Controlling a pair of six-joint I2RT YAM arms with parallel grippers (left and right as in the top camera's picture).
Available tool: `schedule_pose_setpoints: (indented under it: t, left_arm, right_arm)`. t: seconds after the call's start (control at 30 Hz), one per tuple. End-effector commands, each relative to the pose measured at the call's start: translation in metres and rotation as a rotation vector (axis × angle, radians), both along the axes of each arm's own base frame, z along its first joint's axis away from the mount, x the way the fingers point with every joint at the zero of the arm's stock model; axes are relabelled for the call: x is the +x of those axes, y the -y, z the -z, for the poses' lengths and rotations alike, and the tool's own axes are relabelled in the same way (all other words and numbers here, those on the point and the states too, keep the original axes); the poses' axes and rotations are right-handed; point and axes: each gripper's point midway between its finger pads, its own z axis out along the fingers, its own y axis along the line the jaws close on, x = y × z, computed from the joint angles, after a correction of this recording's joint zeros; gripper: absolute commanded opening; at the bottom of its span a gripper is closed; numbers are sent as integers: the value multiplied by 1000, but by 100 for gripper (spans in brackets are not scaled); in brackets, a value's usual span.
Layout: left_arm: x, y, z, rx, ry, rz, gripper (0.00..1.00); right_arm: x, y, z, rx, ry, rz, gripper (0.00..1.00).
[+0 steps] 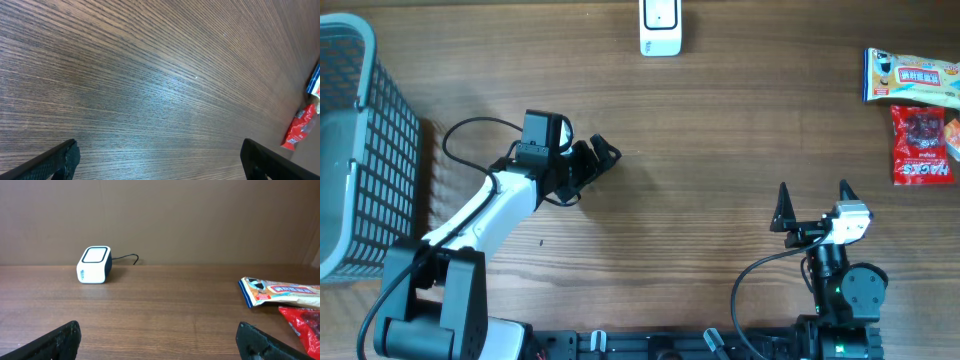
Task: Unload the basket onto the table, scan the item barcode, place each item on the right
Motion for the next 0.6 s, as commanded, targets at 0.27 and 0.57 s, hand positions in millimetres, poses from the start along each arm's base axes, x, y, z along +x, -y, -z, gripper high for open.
schedule_pose_setpoints:
  t: [0.27,0.57]
  left_arm:
    - [0,0,1,1,-1,-3,100]
    - [-8,-10,9,52,-42,-22,100]
  right_arm:
    - [-1,4,-2,8,12,22,100]
    - [-1,4,-2,7,12,21,100]
